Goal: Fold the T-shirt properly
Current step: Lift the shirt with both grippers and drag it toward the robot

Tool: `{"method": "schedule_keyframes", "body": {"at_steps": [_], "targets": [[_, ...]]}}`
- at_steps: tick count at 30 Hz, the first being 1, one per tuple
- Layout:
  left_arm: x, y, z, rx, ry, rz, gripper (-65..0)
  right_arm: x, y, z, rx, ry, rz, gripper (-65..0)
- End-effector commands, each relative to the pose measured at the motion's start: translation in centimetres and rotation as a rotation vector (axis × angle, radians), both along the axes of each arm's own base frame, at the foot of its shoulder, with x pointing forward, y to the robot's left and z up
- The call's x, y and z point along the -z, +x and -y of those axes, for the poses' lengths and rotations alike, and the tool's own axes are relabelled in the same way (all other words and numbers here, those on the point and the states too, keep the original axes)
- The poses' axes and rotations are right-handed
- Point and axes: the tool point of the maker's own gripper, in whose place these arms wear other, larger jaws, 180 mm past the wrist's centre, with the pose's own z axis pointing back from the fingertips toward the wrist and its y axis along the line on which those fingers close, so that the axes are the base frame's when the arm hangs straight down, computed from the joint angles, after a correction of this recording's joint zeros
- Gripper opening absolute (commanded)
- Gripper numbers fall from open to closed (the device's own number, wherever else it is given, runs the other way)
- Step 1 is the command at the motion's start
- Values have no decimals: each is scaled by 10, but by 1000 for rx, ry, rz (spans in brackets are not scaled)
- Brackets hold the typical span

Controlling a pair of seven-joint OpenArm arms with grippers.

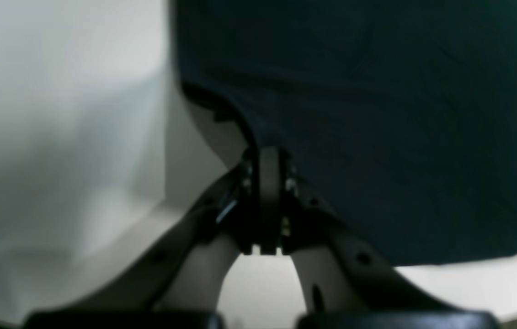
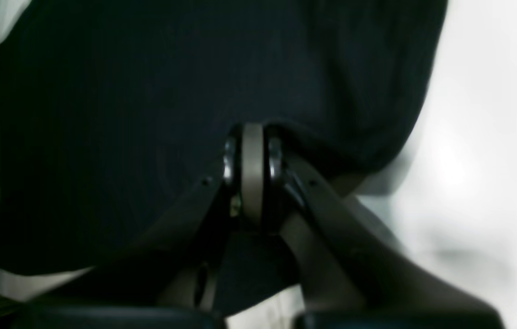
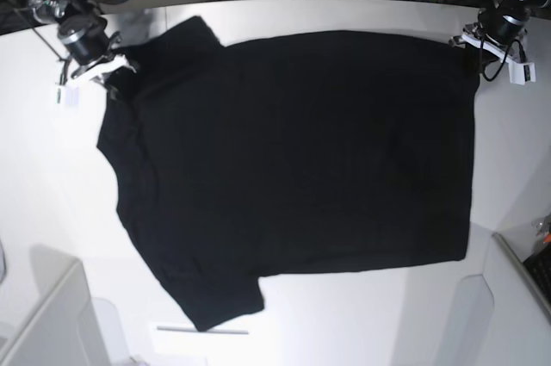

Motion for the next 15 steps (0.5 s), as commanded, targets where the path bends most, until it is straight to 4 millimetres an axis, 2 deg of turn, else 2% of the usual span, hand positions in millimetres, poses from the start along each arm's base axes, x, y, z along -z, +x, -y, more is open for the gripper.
{"method": "schedule_keyframes", "body": {"at_steps": [1, 6, 10, 15], "targets": [[-13, 10, -6, -3, 13, 44, -650, -12, 9, 3, -5, -7, 45, -650], [-20, 31, -6, -1, 2, 62, -650, -22, 35, 8, 49, 14, 55, -650], [-26, 43, -6, -4, 0, 98, -650, -20, 55, 10, 69, 47, 61, -650], [-16, 49, -12, -39, -35, 90, -650, -13, 76, 10, 73, 91, 47, -650]]}}
